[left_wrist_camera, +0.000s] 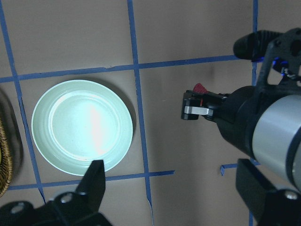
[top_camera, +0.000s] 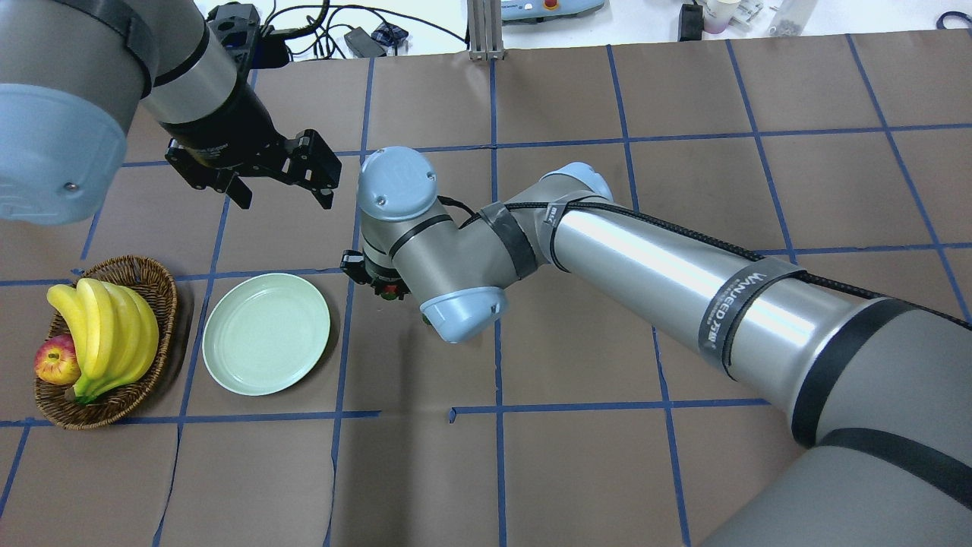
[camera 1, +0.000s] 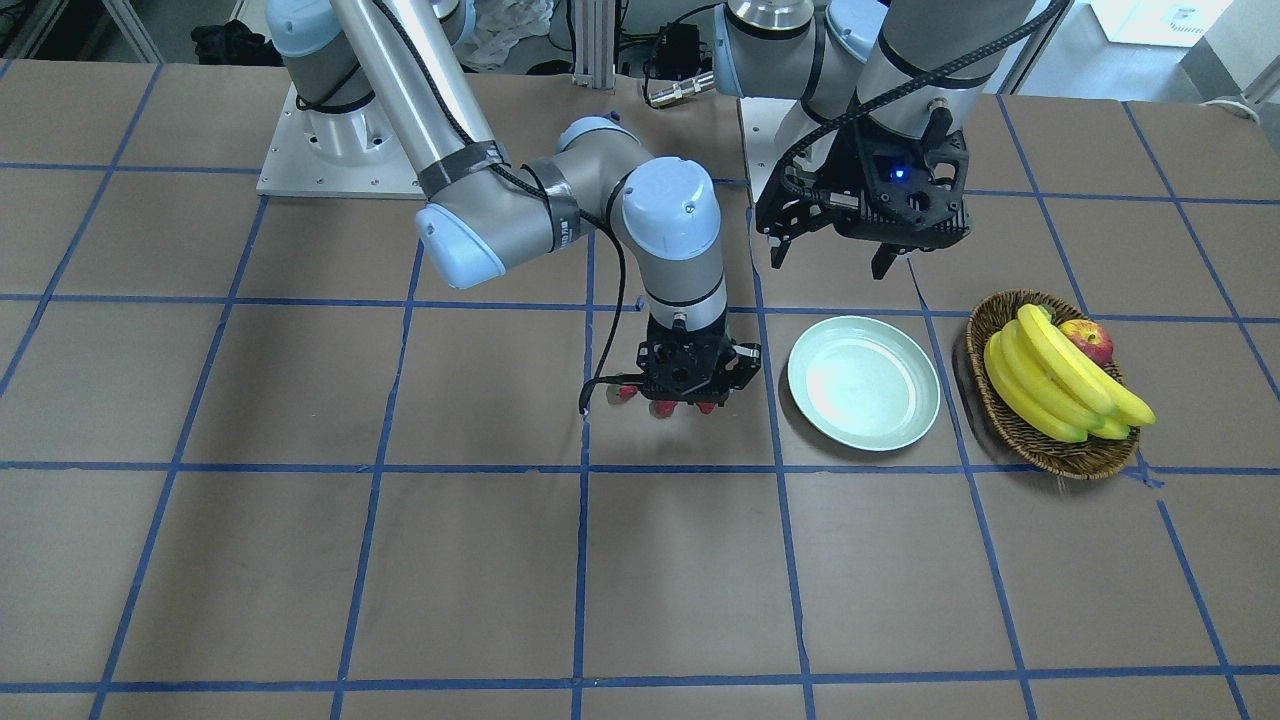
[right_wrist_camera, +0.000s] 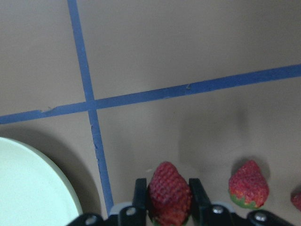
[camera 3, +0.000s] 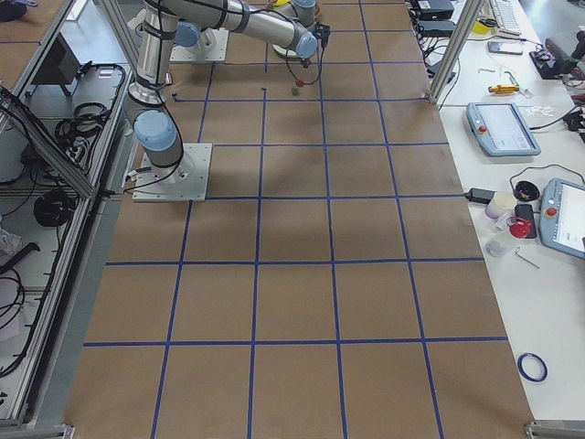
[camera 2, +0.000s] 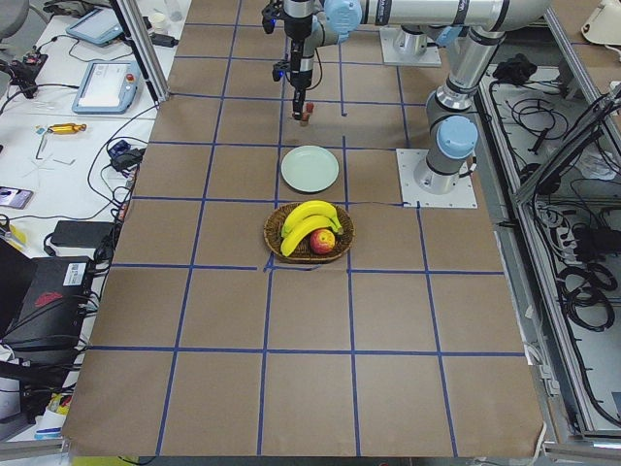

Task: Collect all strawberries into plate
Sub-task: 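Place the strawberry in the row and raise the right gripper away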

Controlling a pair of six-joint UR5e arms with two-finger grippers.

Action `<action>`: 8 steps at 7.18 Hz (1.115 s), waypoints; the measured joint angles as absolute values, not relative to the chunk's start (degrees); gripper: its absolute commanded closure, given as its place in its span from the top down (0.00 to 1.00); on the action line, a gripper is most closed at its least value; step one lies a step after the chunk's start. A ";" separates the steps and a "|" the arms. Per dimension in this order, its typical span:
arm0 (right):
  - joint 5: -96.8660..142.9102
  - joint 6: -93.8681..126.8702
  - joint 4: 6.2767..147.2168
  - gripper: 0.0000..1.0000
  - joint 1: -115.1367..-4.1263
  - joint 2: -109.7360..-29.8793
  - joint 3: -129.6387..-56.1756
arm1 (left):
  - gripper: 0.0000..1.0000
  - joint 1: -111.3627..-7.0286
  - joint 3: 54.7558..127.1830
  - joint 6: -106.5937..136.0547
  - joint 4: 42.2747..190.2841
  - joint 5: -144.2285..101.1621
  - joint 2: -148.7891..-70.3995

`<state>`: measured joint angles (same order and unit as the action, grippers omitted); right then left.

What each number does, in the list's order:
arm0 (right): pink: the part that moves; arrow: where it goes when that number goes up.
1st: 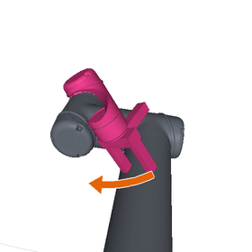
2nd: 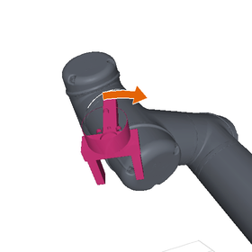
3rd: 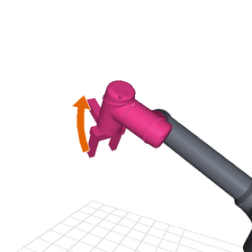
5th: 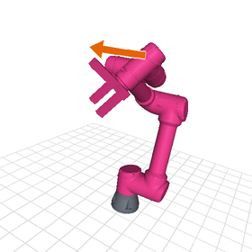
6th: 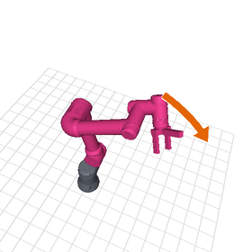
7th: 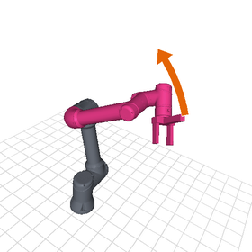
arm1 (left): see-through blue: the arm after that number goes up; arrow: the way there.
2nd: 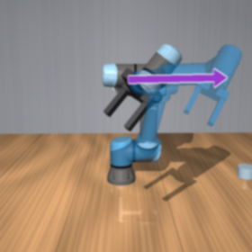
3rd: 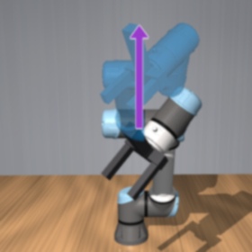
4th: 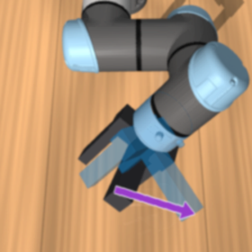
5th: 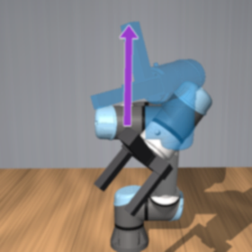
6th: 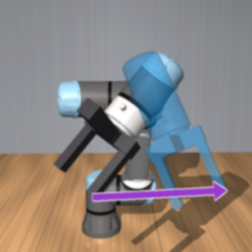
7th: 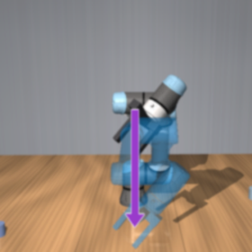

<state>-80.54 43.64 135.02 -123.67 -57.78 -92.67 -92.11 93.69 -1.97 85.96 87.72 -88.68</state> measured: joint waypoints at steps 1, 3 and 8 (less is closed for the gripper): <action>-80.28 43.74 135.07 0.87 -123.88 -56.82 -92.97 | 1.00 -92.11 93.69 -2.00 85.96 87.72 -88.68; -80.13 43.71 135.05 1.00 -123.92 -56.16 -93.76 | 1.00 -92.11 93.69 -2.02 86.02 87.72 -88.68; -82.12 38.87 126.83 1.00 -120.10 -62.54 -94.58 | 1.00 -92.11 93.69 -2.02 85.98 87.75 -88.60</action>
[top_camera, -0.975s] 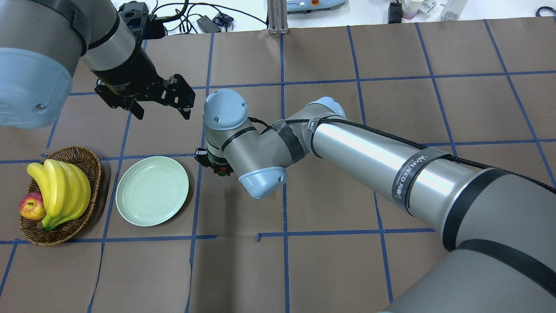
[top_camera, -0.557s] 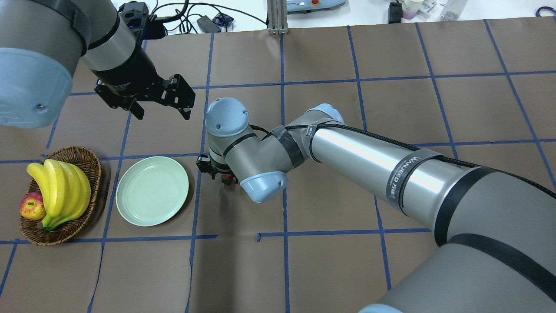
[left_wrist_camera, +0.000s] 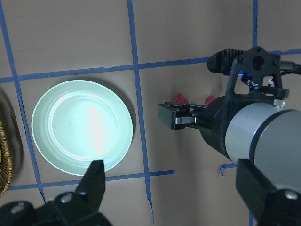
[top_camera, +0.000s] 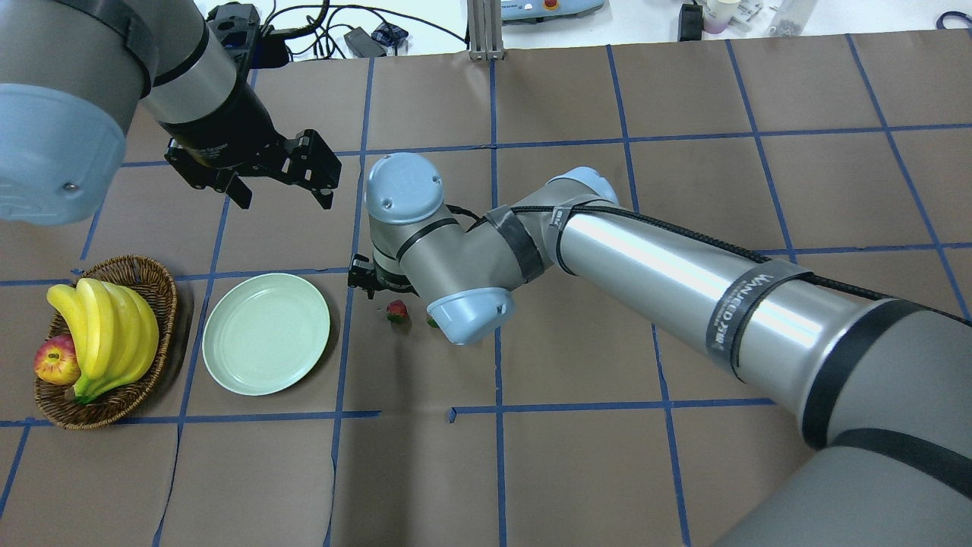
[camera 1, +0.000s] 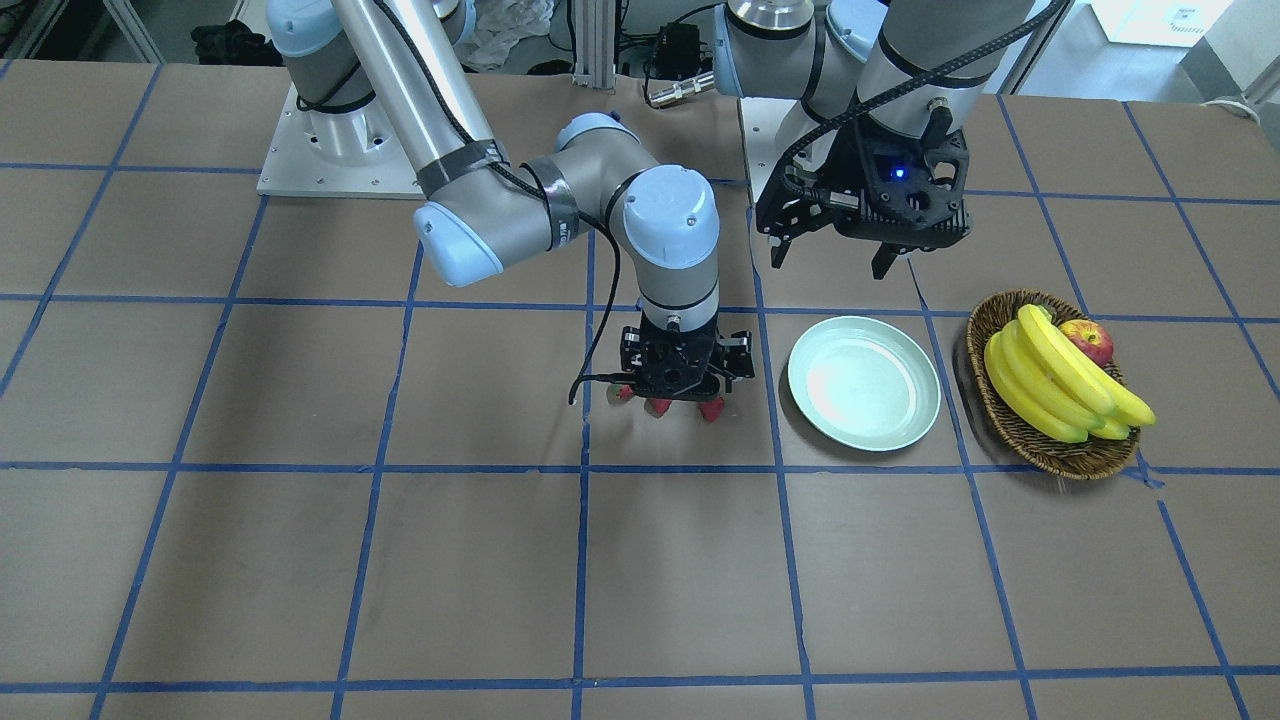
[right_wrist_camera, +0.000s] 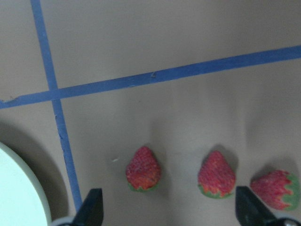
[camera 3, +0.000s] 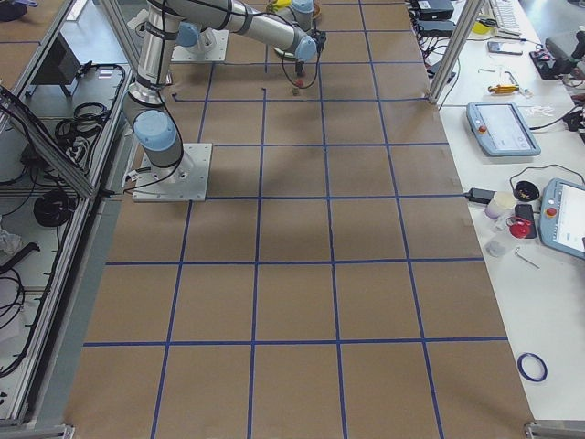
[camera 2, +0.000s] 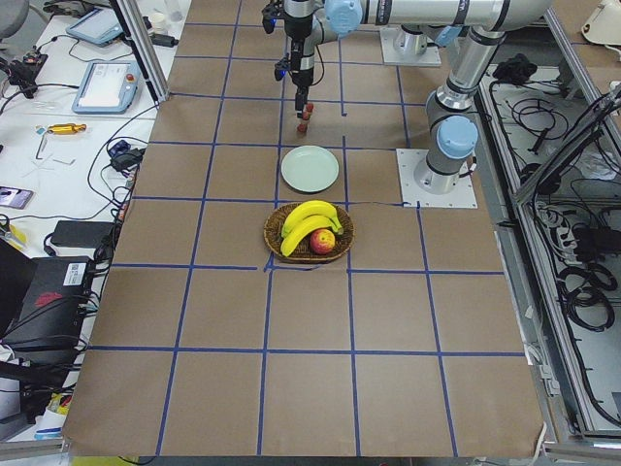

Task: Collect all strawberries into plate
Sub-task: 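Place the strawberry in the row and raise the right gripper away, then lower the left gripper onto the strawberry nearest the plate and grasp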

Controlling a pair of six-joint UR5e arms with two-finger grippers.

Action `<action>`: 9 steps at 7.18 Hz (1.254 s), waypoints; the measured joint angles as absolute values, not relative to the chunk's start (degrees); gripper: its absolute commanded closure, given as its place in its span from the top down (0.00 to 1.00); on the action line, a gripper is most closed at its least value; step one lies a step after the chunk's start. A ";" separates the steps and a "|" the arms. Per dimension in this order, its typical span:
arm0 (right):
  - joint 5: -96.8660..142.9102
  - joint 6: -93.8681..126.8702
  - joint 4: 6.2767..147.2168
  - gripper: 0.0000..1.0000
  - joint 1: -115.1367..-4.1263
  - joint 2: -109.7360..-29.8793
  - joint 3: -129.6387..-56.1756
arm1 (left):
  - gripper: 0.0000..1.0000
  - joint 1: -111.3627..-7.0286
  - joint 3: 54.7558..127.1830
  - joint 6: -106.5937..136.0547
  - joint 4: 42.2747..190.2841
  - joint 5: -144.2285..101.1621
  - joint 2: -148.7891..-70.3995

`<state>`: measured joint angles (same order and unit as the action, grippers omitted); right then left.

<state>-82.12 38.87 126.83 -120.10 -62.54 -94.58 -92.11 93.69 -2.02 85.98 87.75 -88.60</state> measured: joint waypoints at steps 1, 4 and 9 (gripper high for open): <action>-82.45 34.62 122.60 1.00 -116.11 -65.86 -95.39 | 1.00 -92.11 93.69 -2.02 85.99 87.75 -88.60; -83.11 16.73 111.89 1.00 -103.53 -77.27 -101.23 | 1.00 -92.08 94.00 -1.91 85.99 87.82 -88.94; -86.95 5.96 91.69 1.00 -91.19 -86.91 -89.91 | 0.97 -93.79 97.34 -1.57 83.84 87.88 -90.62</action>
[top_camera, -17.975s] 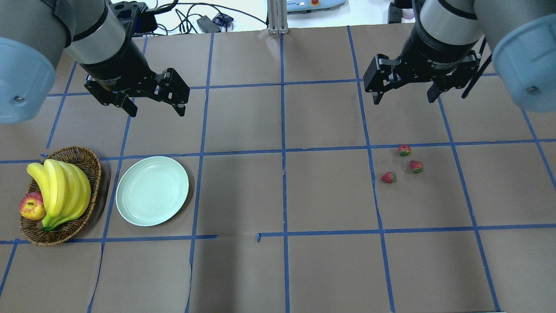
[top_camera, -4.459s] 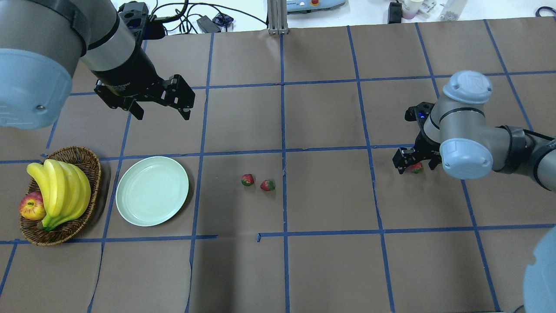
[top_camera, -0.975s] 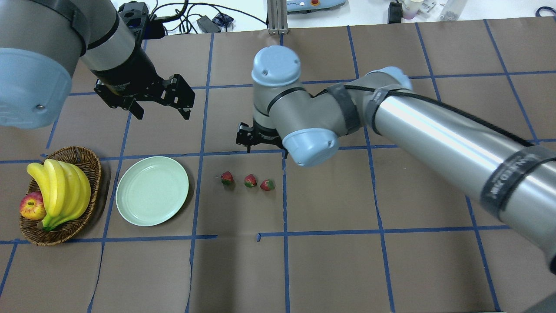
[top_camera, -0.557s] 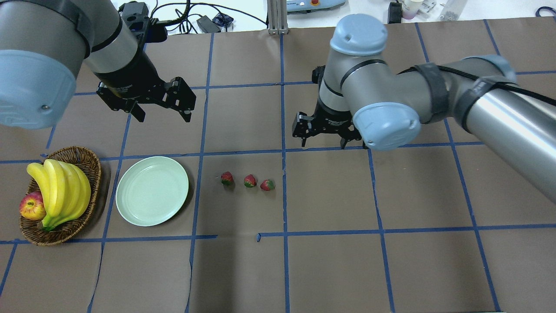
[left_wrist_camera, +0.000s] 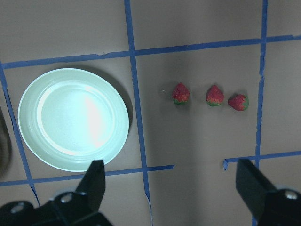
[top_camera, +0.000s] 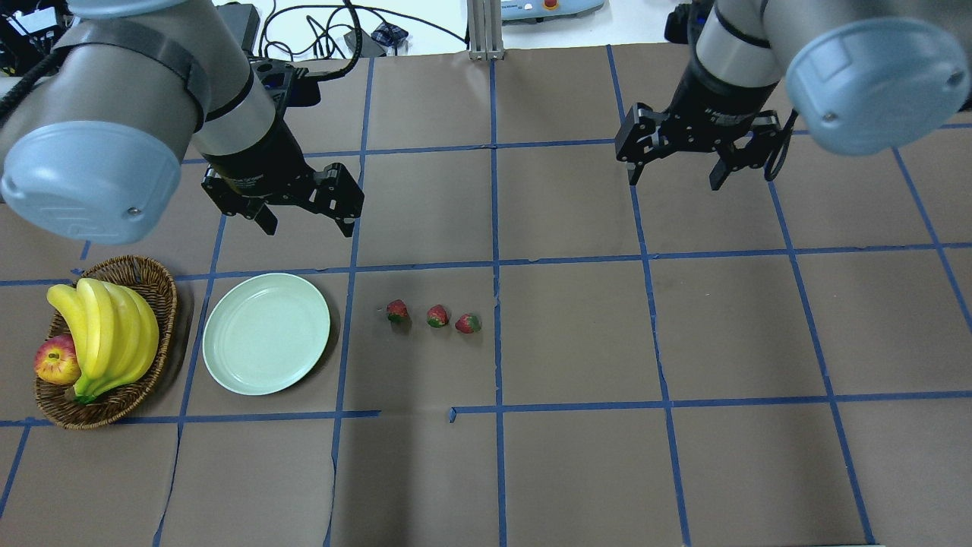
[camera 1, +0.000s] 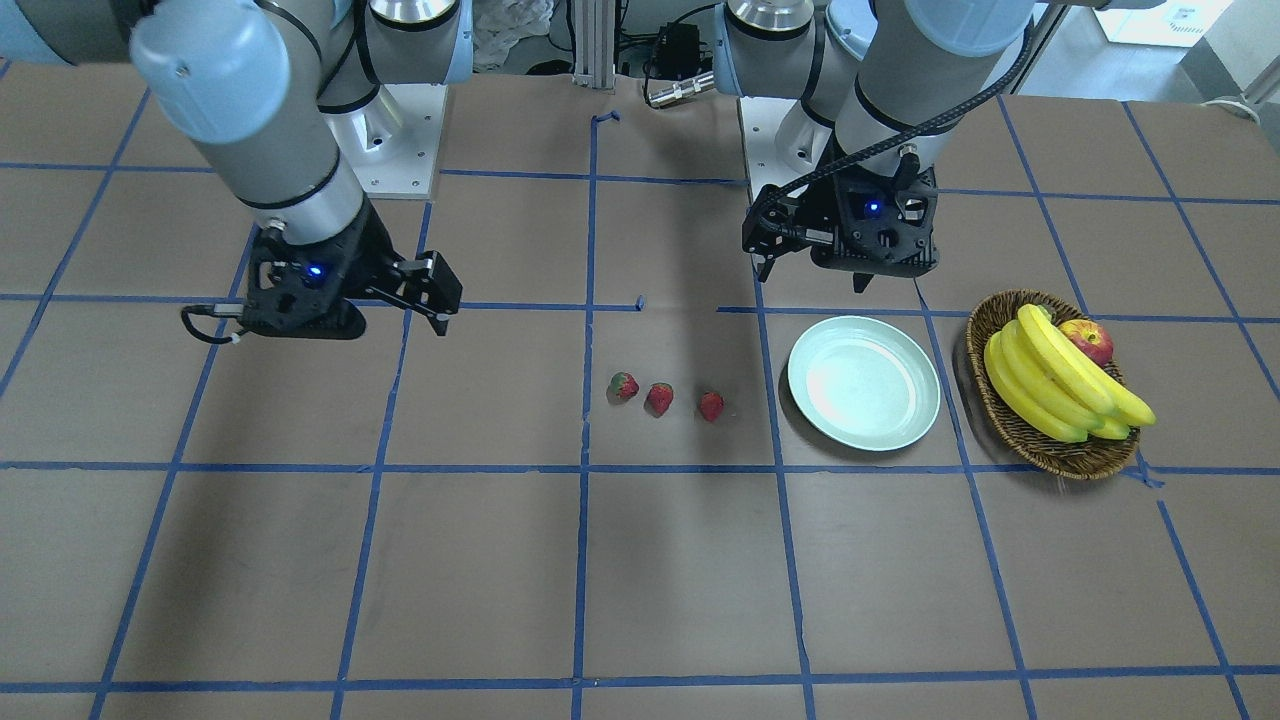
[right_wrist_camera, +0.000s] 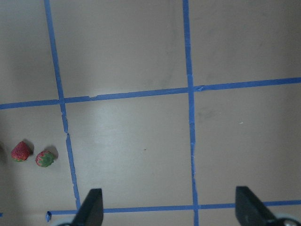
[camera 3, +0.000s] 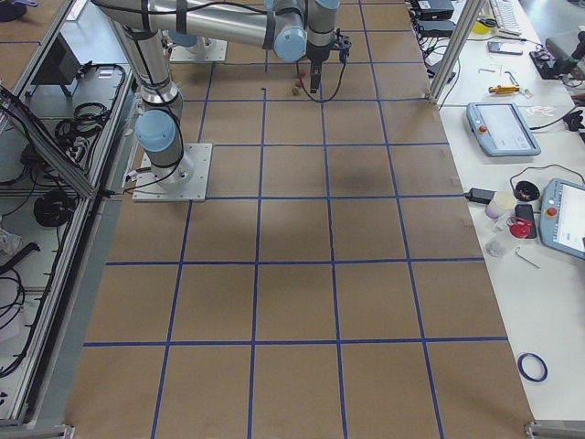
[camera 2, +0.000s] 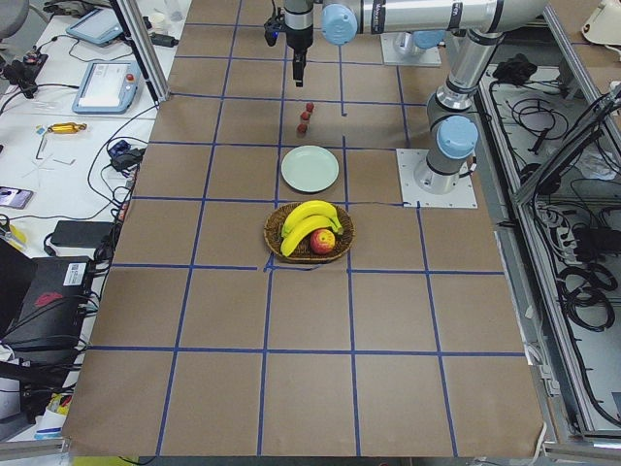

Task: Collect all strawberries into plate
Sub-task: 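Lower the left gripper onto the strawberry nearest the plate and grasp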

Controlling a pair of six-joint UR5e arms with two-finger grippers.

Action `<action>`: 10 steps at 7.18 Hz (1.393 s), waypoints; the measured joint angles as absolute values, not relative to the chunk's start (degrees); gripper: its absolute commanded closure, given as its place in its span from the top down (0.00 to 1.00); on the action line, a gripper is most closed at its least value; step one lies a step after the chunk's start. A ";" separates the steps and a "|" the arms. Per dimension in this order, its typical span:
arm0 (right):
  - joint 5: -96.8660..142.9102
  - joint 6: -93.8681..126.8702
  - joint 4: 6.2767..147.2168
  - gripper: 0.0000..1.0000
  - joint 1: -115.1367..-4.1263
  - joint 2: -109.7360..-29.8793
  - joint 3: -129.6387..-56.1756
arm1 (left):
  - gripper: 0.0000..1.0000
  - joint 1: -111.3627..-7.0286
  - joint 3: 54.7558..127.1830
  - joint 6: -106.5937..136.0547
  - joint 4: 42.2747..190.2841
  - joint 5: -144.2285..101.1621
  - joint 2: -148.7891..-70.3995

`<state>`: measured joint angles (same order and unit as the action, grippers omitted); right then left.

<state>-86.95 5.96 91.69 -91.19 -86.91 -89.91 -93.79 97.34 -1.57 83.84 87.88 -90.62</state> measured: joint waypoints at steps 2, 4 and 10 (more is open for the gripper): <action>-92.39 6.22 87.85 1.00 -90.95 -88.46 -87.86 | 0.90 -94.23 97.54 -1.56 82.88 87.91 -91.93; -94.35 6.45 87.32 1.00 -90.89 -88.92 -87.81 | 0.91 -96.10 100.93 -1.33 78.27 89.09 -94.72; -94.58 6.42 86.81 1.00 -91.11 -89.03 -88.40 | 0.84 -98.67 115.97 3.24 52.55 86.90 -103.87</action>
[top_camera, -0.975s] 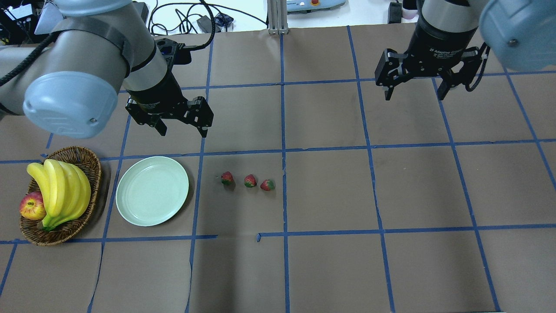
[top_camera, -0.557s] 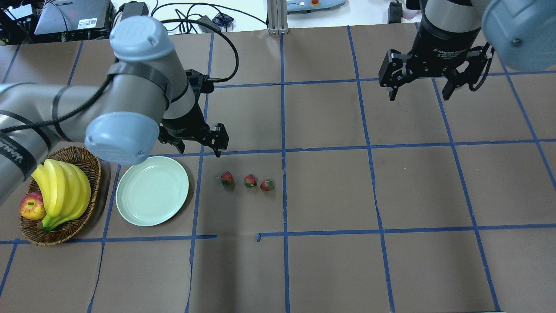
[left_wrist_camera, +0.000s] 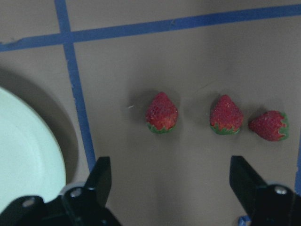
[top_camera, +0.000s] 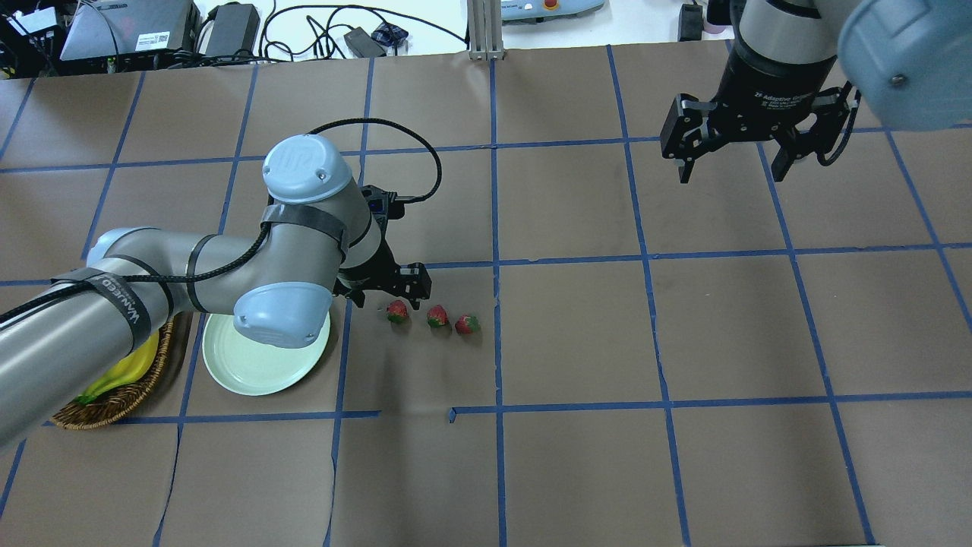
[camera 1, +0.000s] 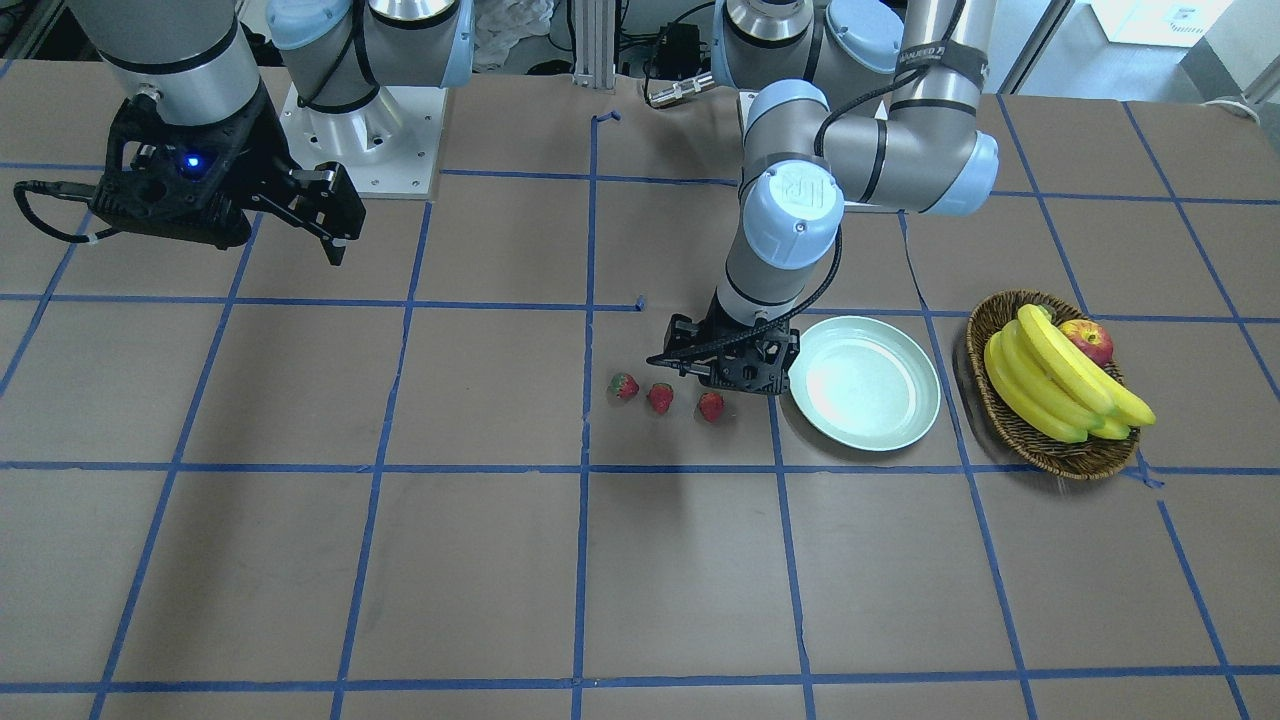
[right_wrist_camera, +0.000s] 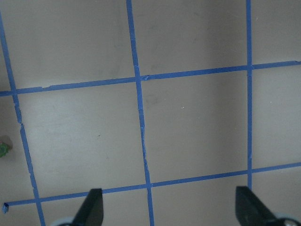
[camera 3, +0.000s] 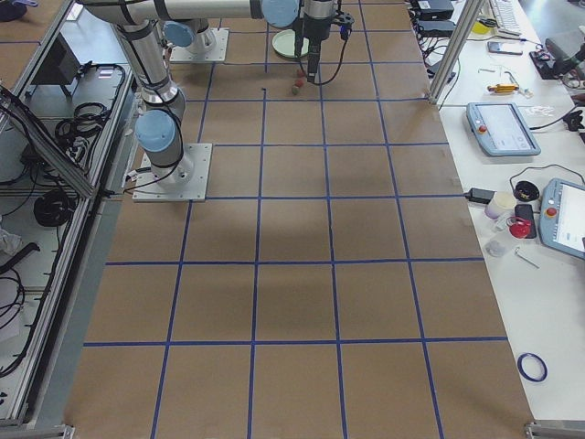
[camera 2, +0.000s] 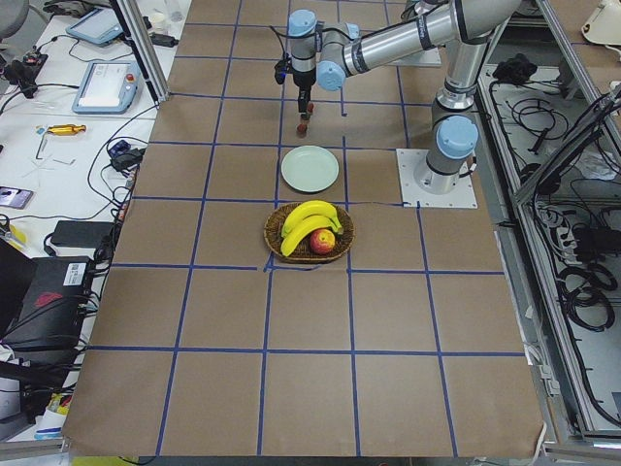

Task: Collect all strawberries into plate
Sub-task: 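Lower the left gripper onto the strawberry nearest the plate and grasp, then move the strawberry over the plate and open the left gripper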

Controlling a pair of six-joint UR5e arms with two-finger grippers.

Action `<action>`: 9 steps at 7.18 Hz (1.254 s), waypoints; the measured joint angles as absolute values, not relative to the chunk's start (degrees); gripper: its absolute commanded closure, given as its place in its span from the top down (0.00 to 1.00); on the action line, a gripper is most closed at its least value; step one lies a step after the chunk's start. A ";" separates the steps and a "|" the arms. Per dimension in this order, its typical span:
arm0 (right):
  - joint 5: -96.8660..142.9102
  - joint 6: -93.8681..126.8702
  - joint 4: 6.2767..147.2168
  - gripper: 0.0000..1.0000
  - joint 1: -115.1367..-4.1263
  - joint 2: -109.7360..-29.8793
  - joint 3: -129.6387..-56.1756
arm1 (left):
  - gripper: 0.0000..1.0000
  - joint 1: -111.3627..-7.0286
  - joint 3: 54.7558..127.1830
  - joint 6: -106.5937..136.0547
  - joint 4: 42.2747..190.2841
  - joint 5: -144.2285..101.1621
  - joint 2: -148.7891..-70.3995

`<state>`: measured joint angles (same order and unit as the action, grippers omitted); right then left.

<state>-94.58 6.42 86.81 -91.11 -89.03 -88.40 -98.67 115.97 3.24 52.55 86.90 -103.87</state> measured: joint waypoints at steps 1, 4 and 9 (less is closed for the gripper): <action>-94.59 6.44 86.77 1.00 -91.16 -89.03 -88.41 | 0.83 -98.70 116.21 3.30 49.92 87.47 -106.18; -94.58 6.50 86.75 1.00 -91.19 -89.03 -88.48 | 0.47 -98.70 116.28 4.44 47.66 88.68 -108.81; -94.57 6.45 87.02 1.00 -91.27 -89.03 -88.68 | 0.30 -98.93 116.45 8.43 47.89 88.75 -109.63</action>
